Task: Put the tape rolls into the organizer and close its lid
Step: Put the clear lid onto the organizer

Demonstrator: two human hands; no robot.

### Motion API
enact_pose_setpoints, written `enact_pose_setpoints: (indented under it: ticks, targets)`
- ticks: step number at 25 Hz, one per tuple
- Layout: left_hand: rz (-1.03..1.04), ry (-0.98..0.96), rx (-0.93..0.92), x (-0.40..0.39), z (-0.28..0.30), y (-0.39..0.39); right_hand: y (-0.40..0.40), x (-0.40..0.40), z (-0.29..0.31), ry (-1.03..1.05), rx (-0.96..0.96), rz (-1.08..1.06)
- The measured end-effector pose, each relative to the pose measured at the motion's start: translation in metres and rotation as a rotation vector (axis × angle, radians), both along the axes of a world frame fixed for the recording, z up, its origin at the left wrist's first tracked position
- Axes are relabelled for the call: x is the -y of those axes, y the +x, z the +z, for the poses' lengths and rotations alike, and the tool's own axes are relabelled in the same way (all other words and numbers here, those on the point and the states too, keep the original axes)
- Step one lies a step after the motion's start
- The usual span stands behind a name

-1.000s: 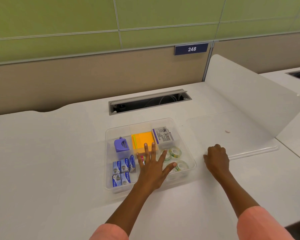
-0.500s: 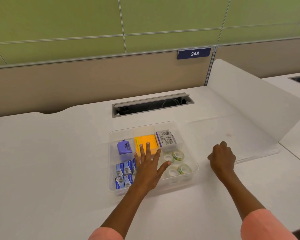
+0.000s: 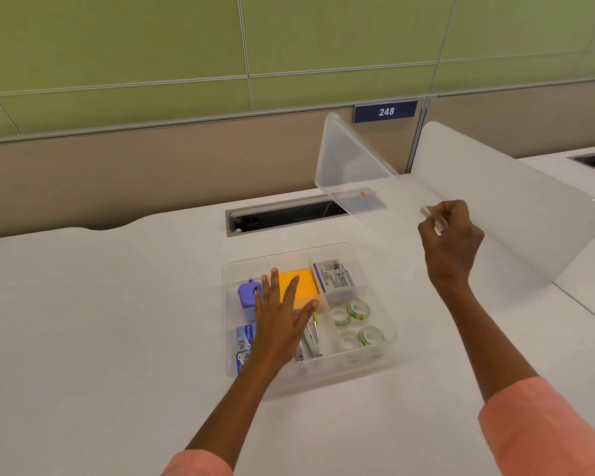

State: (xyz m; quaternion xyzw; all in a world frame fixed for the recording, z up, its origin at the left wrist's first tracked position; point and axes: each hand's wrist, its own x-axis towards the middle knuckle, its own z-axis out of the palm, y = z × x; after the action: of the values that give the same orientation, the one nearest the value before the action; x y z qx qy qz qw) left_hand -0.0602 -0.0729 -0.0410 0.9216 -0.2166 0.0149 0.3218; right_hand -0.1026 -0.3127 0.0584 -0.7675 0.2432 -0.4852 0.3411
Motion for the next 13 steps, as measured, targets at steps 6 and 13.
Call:
enact_pose_setpoints:
  ticks: [6,13]
  targets:
    - [0.246,-0.372,-0.076,-0.050,0.022,0.018,0.012,-0.027,0.001,0.914,0.409,0.440]
    - [0.587,-0.725,-0.302,-0.086,0.035,0.018,-0.003,-0.061,-0.050,1.243,0.130,0.550]
